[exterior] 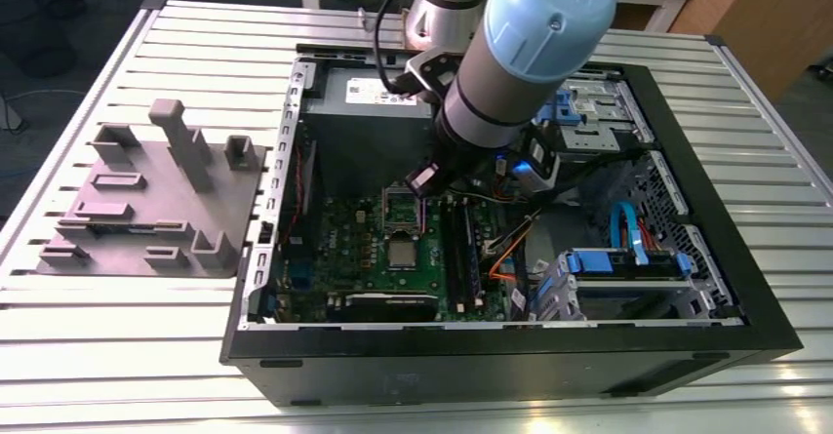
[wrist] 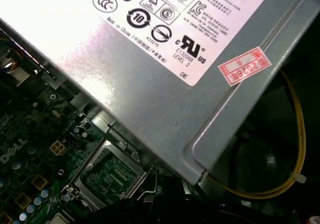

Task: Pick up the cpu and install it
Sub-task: 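Close the cpu cover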

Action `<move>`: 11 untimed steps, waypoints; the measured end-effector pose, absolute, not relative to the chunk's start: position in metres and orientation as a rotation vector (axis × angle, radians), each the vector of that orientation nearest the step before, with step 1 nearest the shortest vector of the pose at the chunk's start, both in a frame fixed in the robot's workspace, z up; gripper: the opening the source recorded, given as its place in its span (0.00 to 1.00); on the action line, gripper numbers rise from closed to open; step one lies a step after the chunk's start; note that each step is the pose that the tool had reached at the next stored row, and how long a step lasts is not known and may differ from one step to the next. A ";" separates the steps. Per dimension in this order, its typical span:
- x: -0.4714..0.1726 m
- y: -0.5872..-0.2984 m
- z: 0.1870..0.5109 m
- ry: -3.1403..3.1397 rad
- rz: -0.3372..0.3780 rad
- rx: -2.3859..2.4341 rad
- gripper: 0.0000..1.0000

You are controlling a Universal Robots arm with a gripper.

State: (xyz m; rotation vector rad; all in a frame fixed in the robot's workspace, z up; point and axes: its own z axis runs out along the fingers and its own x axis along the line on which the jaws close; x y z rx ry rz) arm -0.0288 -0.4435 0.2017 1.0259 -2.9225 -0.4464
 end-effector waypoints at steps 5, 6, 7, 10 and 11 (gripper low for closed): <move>-0.030 -0.444 0.199 -2.922 -0.452 1.029 0.11; -0.030 -0.444 0.199 -2.921 -0.451 1.030 0.11; -0.030 -0.444 0.198 -2.921 -0.451 1.030 0.11; -0.030 -0.444 0.198 -2.921 -0.450 1.030 0.11; -0.030 -0.443 0.197 -2.921 -0.447 1.030 0.11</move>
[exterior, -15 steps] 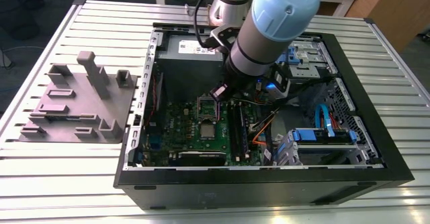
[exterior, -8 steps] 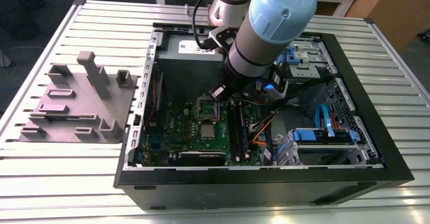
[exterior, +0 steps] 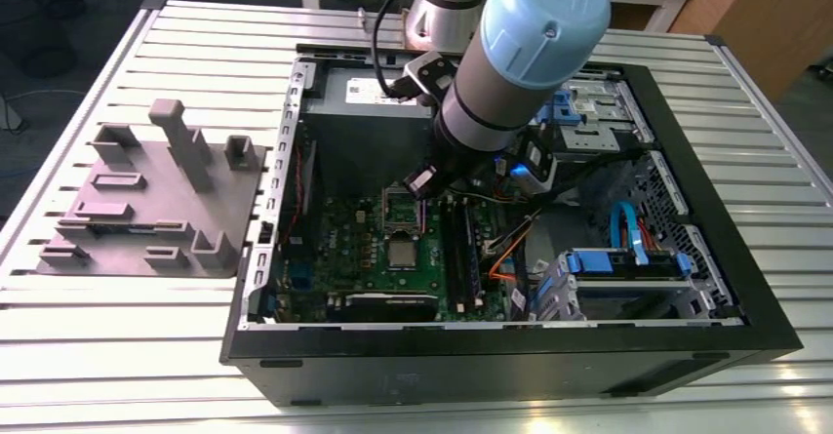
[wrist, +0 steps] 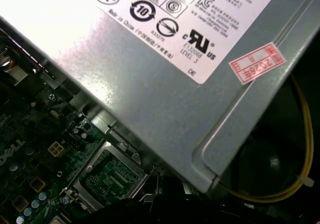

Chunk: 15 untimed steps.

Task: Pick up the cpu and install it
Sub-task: 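Close the cpu cover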

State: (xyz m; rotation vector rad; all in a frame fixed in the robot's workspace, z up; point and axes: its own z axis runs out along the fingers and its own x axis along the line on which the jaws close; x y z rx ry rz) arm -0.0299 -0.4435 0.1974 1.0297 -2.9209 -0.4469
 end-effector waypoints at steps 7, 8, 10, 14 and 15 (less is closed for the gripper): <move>-0.030 -0.444 0.197 -2.915 -0.416 1.025 0.11; -0.030 -0.444 0.197 -2.915 -0.414 1.025 0.11; -0.030 -0.444 0.198 -2.915 -0.411 1.025 0.11; -0.030 -0.443 0.199 -2.914 -0.399 1.024 0.11; -0.030 -0.443 0.200 -2.913 -0.392 1.024 0.11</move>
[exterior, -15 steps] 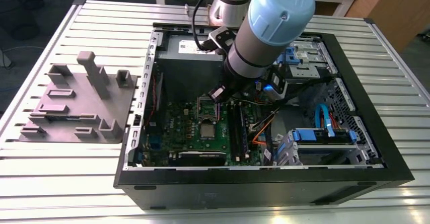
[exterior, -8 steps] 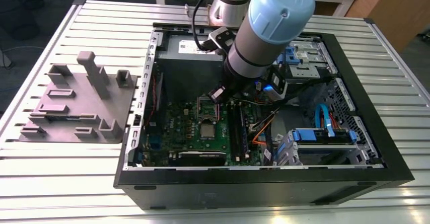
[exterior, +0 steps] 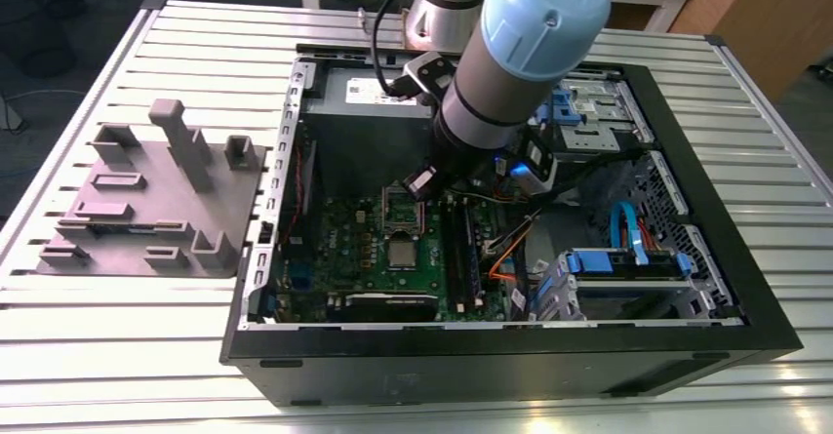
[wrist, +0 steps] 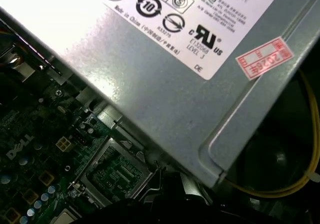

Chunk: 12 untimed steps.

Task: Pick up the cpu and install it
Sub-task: 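Close the cpu cover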

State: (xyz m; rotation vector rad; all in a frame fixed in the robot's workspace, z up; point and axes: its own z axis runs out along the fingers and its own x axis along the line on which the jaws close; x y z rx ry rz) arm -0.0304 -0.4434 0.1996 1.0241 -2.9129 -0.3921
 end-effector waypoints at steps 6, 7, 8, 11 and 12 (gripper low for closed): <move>-0.031 -0.443 0.203 -2.908 -0.368 1.028 0.11; -0.031 -0.443 0.204 -2.908 -0.365 1.029 0.11; -0.031 -0.443 0.205 -2.907 -0.361 1.030 0.11; -0.031 -0.443 0.208 -2.904 -0.354 1.033 0.11; -0.032 -0.443 0.209 -2.904 -0.352 1.034 0.11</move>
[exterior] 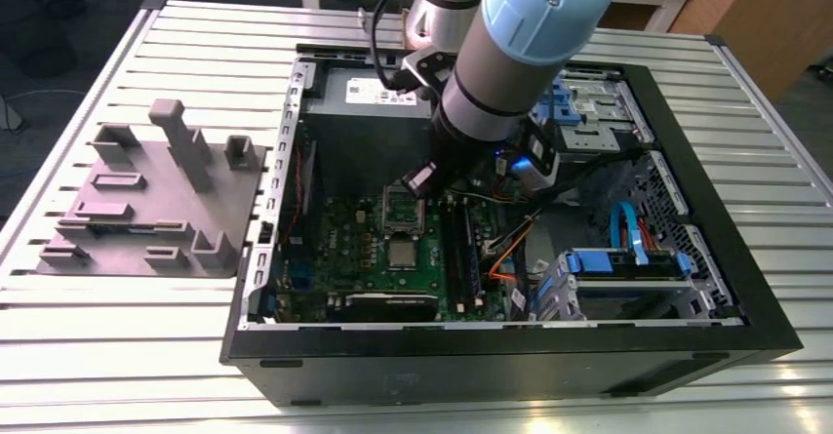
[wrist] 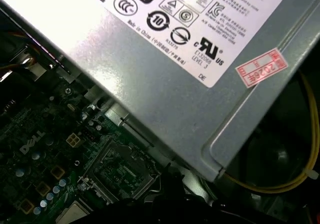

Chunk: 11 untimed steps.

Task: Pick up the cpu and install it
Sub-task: 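Close the cpu cover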

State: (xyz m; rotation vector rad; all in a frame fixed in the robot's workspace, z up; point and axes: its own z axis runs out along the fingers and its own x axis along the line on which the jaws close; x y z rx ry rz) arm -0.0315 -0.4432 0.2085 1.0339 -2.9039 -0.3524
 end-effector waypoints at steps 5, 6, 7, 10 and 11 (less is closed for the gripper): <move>-0.032 -0.443 0.212 -2.901 -0.350 1.040 0.11; -0.033 -0.443 0.212 -2.901 -0.350 1.040 0.11; -0.033 -0.443 0.212 -2.901 -0.350 1.040 0.11; -0.033 -0.443 0.213 -2.901 -0.349 1.040 0.11; -0.033 -0.443 0.213 -2.901 -0.349 1.040 0.11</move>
